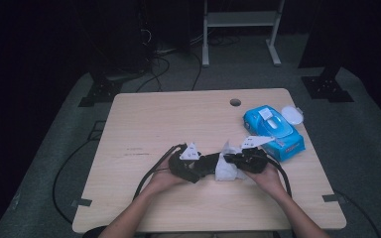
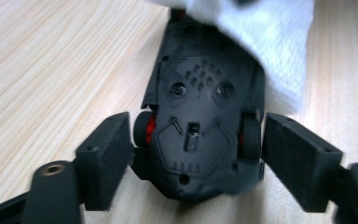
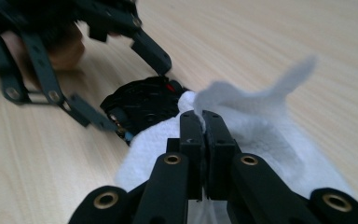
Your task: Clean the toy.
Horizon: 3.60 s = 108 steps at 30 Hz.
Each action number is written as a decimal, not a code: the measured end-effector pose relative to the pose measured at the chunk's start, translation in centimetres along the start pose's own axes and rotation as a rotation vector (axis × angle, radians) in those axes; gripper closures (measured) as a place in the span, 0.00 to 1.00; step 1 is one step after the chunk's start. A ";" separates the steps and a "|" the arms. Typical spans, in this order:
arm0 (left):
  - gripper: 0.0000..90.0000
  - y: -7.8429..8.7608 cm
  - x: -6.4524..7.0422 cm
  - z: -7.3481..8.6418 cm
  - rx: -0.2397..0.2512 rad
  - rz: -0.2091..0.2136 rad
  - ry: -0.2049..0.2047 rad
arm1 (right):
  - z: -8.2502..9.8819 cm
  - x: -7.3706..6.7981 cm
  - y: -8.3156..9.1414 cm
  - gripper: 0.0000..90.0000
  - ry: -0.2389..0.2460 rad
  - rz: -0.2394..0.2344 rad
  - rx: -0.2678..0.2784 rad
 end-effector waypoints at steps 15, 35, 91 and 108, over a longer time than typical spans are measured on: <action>0.10 -0.7 -0.5 0.5 0.032 0.036 0.084 | 0.8 0.7 -1.1 0.96 -0.002 0.011 -0.019; 0.25 -0.9 0.0 0.5 0.011 0.068 0.055 | -0.4 -1.1 -0.2 0.56 0.115 0.020 -0.006; 0.26 -0.6 0.1 0.2 0.001 0.048 0.049 | -2.2 -3.3 -6.0 0.95 0.049 0.043 -0.035; 0.26 -0.7 0.0 0.4 -0.013 0.043 0.041 | -2.0 -1.1 -4.7 0.95 -0.006 0.100 -0.028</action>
Point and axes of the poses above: each handheld gripper's, and its own axes: y roughly backward along the jaws, z roughly out of its underside, x roughly to its right, the point moved 6 cm from there along -y, roughly forward along the jaws, and after that the axes turned 15 degrees about -y, right-handed, at the moved point
